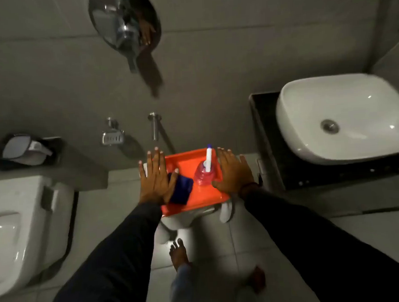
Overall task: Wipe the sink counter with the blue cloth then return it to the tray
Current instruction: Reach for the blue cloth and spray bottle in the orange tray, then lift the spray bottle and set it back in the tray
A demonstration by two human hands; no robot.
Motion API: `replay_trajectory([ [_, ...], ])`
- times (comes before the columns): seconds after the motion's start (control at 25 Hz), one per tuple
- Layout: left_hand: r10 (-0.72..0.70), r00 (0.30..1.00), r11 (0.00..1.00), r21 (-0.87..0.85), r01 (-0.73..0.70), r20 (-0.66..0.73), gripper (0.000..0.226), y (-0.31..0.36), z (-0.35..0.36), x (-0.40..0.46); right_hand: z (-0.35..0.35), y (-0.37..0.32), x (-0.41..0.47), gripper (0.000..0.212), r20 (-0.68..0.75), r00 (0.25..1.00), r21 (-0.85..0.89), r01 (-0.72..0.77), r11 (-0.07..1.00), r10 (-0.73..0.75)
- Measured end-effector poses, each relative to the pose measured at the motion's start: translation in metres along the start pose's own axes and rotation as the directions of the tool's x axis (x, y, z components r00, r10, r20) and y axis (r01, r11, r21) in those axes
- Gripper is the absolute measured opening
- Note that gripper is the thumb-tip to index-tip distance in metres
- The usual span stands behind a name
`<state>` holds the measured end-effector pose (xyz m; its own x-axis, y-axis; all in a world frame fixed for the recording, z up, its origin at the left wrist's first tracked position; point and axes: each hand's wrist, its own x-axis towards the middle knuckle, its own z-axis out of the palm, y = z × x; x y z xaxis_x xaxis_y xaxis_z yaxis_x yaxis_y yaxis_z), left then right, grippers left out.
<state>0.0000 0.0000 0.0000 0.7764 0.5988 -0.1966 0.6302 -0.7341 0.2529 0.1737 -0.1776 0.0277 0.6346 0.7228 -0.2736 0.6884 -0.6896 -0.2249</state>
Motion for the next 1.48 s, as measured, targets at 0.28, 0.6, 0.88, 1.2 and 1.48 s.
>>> replay_trajectory([
  [0.28, 0.018, 0.987, 1.000, -0.004, -0.017, 0.161, 0.084, -0.099, 0.117, -0.015, 0.079, -0.047, 0.053, 0.028, -0.079, 0.908, 0.827, -0.171, 0.535, 0.412],
  [0.6, 0.003, 0.997, 1.000, -0.023, -0.001, 0.075, 0.077, -0.096, 0.158, -0.012, 0.077, -0.059, 0.113, 0.011, -0.085, 0.758, 0.971, -0.083, 0.224, 0.647],
  [0.88, -0.021, 0.994, 1.000, -0.008, 0.022, 0.105, 0.079, -0.092, 0.151, -0.011, 0.103, -0.058, 0.073, 0.036, 0.312, 0.898, 0.839, -0.414, 0.353, 0.312],
  [1.2, 0.002, 0.997, 1.000, -0.010, -0.002, 0.074, 0.079, -0.099, 0.163, -0.012, 0.160, -0.065, 0.051, 0.061, 0.578, 0.739, 0.599, -0.672, 0.435, 0.346],
  [1.48, 0.001, 0.995, 1.000, 0.017, -0.003, 0.100, 0.081, -0.098, 0.161, -0.011, 0.139, -0.060, 0.049, 0.048, 0.539, 0.751, 0.624, -0.660, 0.418, 0.382],
])
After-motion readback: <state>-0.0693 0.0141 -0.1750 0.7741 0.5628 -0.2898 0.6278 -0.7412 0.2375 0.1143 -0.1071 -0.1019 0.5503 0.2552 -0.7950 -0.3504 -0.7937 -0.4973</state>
